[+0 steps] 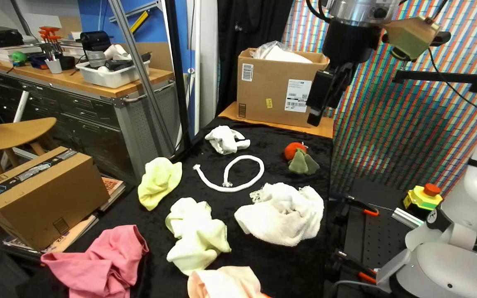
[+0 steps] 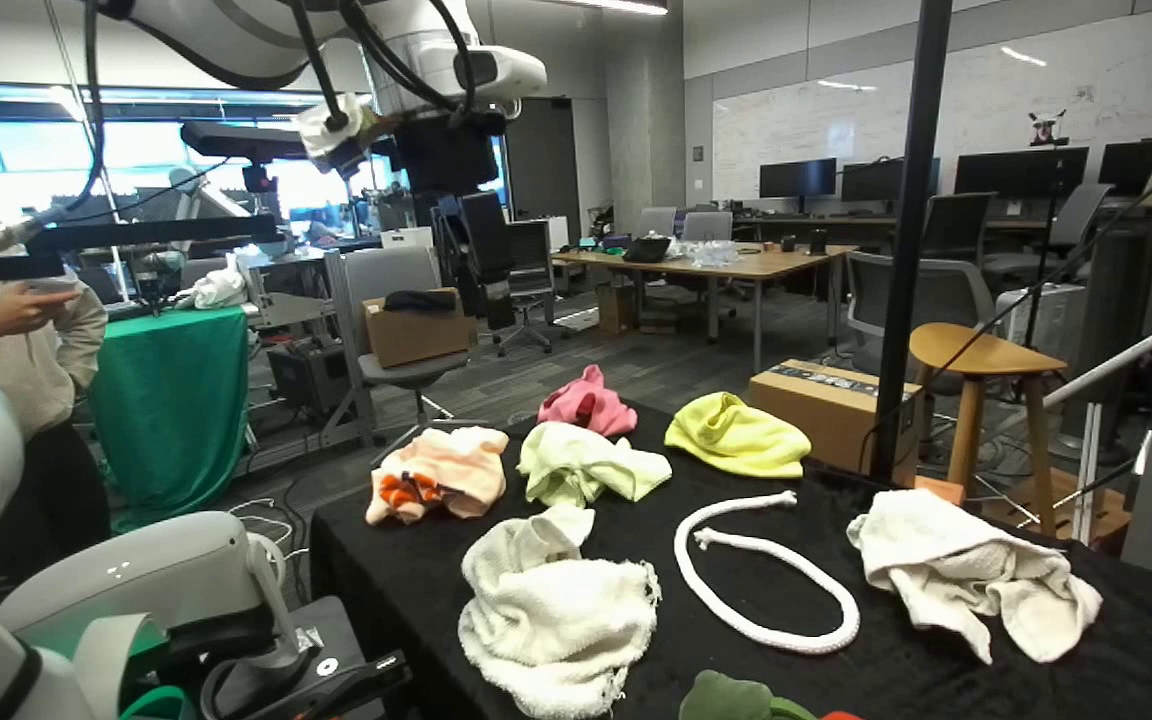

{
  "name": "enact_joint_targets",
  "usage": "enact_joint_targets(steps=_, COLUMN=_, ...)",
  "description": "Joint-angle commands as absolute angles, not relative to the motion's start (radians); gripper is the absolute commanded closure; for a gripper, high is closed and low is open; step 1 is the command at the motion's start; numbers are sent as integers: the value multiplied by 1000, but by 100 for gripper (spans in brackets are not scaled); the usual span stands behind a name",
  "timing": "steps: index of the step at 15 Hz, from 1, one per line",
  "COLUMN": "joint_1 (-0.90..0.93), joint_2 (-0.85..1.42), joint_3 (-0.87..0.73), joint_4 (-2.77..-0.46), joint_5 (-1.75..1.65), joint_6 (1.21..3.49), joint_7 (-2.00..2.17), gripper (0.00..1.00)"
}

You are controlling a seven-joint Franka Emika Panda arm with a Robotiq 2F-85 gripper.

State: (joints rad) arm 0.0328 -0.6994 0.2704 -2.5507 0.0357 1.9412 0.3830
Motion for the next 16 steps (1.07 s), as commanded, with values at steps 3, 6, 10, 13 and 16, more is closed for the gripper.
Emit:
enact_joint_targets(steps=3, joint_1=74, joint_2=-508, joint_3=322, joint_4=-2449, joint_5=-7, joint_6=2063, joint_7=369, gripper=0)
enact_joint_targets(steps=6, joint_1=104, joint_2=-379, joint_3=365, joint_4=-2392, joint_5=-37, joint_6=2147, joint_7=379, gripper=0)
enact_joint_targets(steps=10, joint_1=138, joint_2=-217, joint_3=406, joint_4=-2319, joint_5=-106, joint_6=2234, joint_7=393, gripper=0)
enact_joint_targets(steps=13, joint_1=168, joint_2=-95, joint_3=414, joint_4=-2254, joint_5=-172, joint_6=2260, joint_7=404, gripper=0)
enact_joint_targets(steps=16, joint_1=208, joint_2=18, joint_3=399, joint_4=-2176, joint_5=-228, joint_6=2272, joint_7=403, gripper=0)
